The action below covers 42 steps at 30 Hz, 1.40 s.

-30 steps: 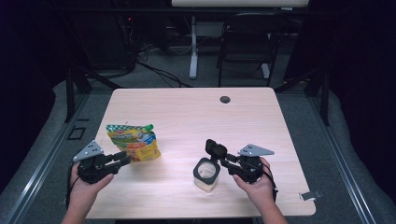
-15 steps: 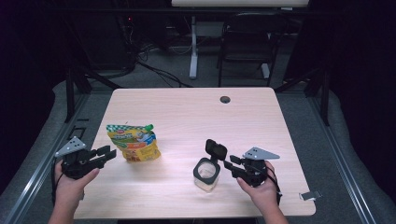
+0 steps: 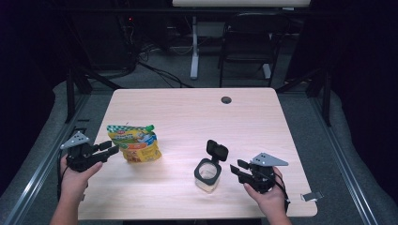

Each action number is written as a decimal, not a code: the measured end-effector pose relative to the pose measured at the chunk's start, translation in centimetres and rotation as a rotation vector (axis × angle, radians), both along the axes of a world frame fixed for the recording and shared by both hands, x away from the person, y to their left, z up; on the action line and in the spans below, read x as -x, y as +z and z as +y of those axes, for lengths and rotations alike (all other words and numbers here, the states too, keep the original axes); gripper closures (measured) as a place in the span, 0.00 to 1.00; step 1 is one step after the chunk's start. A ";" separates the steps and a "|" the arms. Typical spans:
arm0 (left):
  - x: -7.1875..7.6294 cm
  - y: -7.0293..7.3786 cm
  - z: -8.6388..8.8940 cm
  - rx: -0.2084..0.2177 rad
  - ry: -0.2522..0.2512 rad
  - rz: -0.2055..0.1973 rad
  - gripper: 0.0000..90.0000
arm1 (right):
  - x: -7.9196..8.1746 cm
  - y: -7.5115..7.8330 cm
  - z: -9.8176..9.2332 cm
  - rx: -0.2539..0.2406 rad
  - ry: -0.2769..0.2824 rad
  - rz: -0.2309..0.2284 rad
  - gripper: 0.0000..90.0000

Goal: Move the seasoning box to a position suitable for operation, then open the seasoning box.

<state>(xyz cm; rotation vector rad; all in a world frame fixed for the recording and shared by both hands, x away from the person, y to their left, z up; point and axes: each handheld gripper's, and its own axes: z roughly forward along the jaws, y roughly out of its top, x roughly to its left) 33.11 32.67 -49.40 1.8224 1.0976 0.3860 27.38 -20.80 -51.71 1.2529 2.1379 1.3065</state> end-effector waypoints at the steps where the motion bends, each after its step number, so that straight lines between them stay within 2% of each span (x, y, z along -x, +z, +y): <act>1: 0.0 0.0 0.0 0.000 0.000 0.000 0.58 | 0.1 0.0 -0.1 0.001 -0.001 0.003 0.68; 3: -0.5 -0.4 -0.3 -0.031 0.005 0.012 0.57 | 0.2 -0.1 -0.2 0.003 -0.008 0.005 0.67; 9: -0.9 -0.8 -0.6 -0.018 -0.013 0.017 0.57 | 0.4 -0.2 -0.2 0.017 -0.008 0.006 0.65; 14: -0.9 -0.9 -0.7 -0.009 -0.029 0.024 0.61 | 0.4 -0.2 -0.3 0.015 -0.013 0.006 0.65; 17: -0.8 -0.9 -0.8 -0.022 -0.026 0.013 0.62 | 0.3 -0.2 -0.3 0.013 -0.013 0.008 0.65; 32: -0.1 -0.7 -0.9 -0.010 -0.052 0.020 0.68 | -0.2 -0.4 0.0 0.003 0.003 0.018 0.65; 42: 0.4 -0.4 -1.4 -0.029 -0.067 0.021 0.72 | -0.4 -0.4 -0.1 -0.009 0.005 0.022 0.65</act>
